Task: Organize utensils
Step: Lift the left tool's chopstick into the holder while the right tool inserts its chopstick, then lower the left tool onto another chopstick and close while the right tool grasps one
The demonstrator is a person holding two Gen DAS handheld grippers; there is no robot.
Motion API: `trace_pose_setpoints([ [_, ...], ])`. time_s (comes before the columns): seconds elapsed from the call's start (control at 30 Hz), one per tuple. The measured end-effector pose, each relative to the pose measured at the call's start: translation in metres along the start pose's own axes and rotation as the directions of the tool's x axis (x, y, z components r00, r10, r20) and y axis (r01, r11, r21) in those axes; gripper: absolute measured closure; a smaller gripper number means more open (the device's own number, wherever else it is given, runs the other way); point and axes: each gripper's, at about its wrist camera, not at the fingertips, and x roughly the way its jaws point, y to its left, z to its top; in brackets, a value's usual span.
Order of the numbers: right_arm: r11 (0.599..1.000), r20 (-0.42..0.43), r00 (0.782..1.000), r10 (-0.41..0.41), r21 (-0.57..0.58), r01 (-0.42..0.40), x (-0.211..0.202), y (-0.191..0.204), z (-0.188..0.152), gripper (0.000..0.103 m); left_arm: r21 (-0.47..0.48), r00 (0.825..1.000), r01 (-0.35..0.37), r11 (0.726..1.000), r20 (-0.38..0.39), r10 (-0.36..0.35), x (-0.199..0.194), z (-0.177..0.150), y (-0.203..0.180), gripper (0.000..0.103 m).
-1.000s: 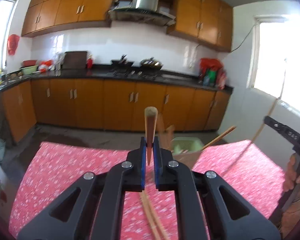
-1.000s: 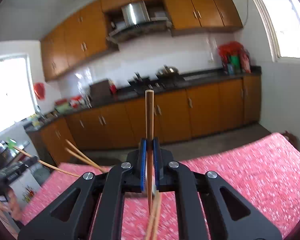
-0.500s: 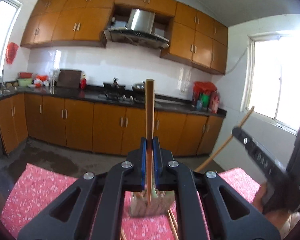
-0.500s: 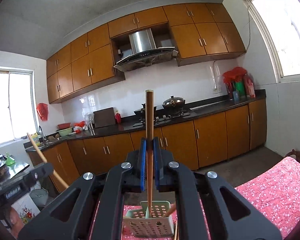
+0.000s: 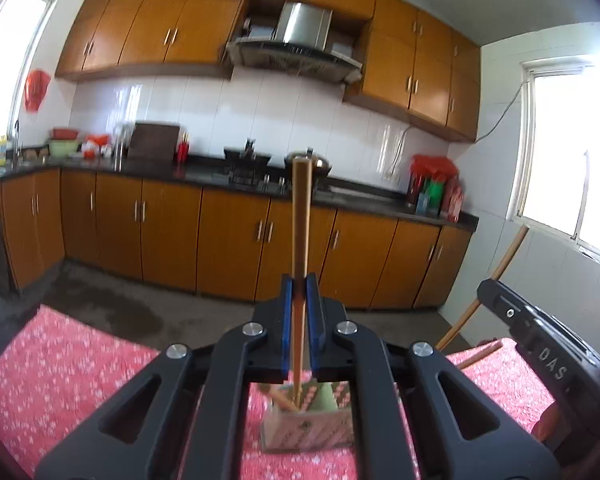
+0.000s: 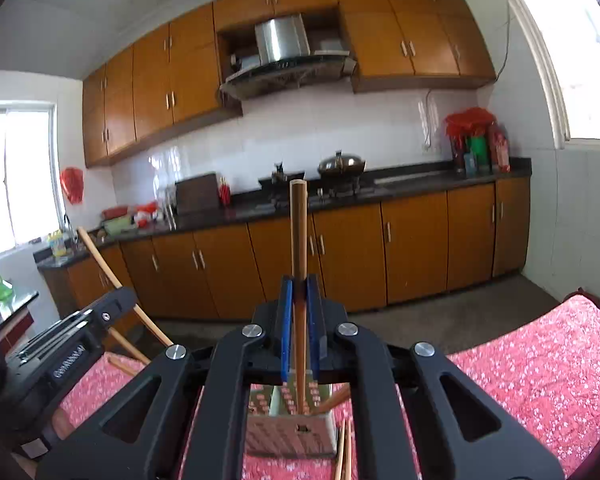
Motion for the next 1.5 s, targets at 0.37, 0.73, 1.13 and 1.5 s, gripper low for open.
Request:
trace_pose_setpoints([
  [0.37,0.994,0.069,0.992,-0.108,0.036,0.105,-0.057,-0.038,0.011,0.077,-0.045,0.996,-0.078,0.996,0.047,0.080,-0.064,0.004,0.052,0.066],
  [0.73,0.991,-0.496,0.866,-0.069,0.068,0.118,-0.004,-0.089,-0.151,0.083,0.069,0.924,-0.222,0.973,-0.303,0.232,-0.053,-0.123,0.120,0.066],
  [1.13,0.990,-0.593,0.794,-0.138,-0.079,0.113,0.014,-0.050,-0.207,0.095,0.023,0.854,-0.108,0.994,-0.509,0.104,-0.025,-0.200,0.091,0.074],
  [1.5,0.982,-0.585,0.791,-0.181,-0.060,0.180,0.011,-0.073,-0.204,0.095,0.140,0.821,-0.115,0.983,-0.544,0.174,-0.005,-0.219,0.064,0.093],
])
